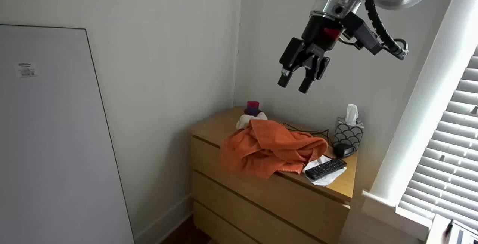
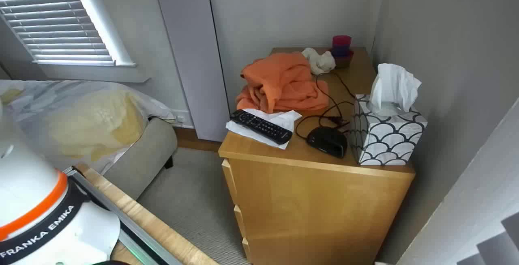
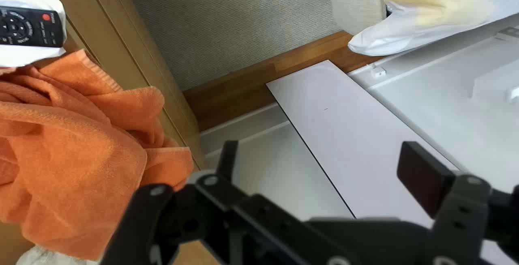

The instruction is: Move the black object to the left

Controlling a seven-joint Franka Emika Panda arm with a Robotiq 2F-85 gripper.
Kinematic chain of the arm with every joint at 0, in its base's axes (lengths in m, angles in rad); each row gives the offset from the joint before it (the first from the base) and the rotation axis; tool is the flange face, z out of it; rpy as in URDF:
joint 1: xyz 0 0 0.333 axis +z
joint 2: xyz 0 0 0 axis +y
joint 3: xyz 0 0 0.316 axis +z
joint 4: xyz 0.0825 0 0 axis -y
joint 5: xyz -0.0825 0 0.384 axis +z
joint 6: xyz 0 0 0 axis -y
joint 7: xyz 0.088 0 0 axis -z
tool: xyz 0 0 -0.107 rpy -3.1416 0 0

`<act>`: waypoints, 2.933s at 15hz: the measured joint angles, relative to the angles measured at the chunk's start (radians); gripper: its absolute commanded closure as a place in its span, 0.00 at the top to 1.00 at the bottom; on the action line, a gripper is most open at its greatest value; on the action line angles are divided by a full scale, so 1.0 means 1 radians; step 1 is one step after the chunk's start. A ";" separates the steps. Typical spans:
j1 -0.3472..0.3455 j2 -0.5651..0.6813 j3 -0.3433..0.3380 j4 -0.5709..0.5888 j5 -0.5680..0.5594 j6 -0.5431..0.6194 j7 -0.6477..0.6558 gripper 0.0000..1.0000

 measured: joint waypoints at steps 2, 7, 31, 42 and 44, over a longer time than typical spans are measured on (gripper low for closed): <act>0.000 0.000 0.000 0.000 0.000 0.000 0.000 1.00; 0.000 0.000 0.000 0.000 0.000 0.000 0.000 1.00; -0.378 -0.088 -0.106 -0.363 -0.018 0.215 0.387 1.00; -0.614 0.101 -0.026 -0.308 -0.435 0.326 0.977 1.00; -0.618 0.141 -0.037 -0.293 -0.498 0.324 1.041 1.00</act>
